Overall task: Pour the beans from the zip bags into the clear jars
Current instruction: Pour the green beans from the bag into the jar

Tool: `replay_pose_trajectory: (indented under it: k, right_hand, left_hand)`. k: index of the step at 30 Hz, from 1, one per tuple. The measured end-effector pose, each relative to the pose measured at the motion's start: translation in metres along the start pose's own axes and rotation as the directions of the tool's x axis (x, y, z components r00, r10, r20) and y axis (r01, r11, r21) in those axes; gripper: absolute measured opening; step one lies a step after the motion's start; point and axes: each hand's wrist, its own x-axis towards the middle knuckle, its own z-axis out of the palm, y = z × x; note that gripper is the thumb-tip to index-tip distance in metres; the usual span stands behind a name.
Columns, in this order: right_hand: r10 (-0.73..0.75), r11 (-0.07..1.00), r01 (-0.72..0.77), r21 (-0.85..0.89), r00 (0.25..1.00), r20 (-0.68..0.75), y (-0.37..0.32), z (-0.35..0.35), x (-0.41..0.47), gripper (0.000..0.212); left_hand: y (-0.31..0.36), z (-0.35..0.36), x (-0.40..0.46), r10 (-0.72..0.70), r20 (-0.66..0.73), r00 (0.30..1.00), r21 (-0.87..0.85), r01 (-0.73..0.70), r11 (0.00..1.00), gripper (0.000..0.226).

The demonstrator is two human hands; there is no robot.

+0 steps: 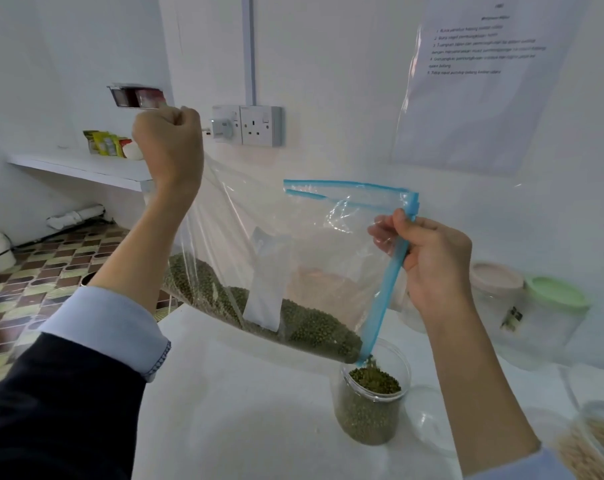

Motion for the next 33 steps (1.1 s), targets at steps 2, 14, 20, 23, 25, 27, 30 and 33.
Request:
replay_pose_trajectory:
  k: [2,14,20,23,25,27,30,33]
  right_hand:
    - [-0.017,1.0,0.017,0.013,0.999,-0.029,0.001,-0.003,0.001,0.014]
    - [-0.022,0.999,0.025,0.044,0.997,-0.069,0.001,-0.01,0.001,0.015]
    - [-0.026,0.999,0.029,0.036,0.997,-0.067,-0.001,-0.013,0.004,0.015]
    - [-0.019,1.0,0.02,0.023,0.998,-0.052,-0.001,-0.011,0.005,0.013]
    - [-0.025,0.999,0.028,0.035,0.998,-0.064,-0.001,-0.011,0.008,0.013]
    - [-0.015,1.0,0.016,0.027,1.0,-0.026,-0.002,-0.009,0.011,0.013]
    - [-0.01,1.0,0.01,0.01,0.999,-0.044,-0.003,-0.008,0.015,0.013]
    - [-0.008,1.0,0.008,0.002,1.0,-0.028,-0.006,-0.008,0.017,0.013]
  left_hand:
    - [0.002,0.001,-0.001,-0.001,-0.01,1.0,-0.016,0.001,1.0,0.043]
    - [0.02,0.008,-0.01,0.044,-0.002,0.999,-0.041,-0.044,0.998,0.047]
    - [0.026,0.009,-0.015,0.051,-0.003,0.999,-0.04,-0.051,0.998,0.047]
    - [0.025,0.009,-0.014,0.045,0.005,0.999,-0.052,-0.045,0.998,0.047]
    - [0.024,0.009,-0.015,0.046,0.014,0.999,-0.068,-0.045,0.997,0.047]
    - [0.024,0.009,-0.014,0.041,0.012,0.999,-0.069,-0.04,0.997,0.047]
    - [0.025,0.009,-0.014,0.045,0.017,0.999,-0.083,-0.043,0.996,0.048]
    - [0.025,0.007,-0.013,0.057,0.024,0.998,-0.115,-0.053,0.992,0.048]
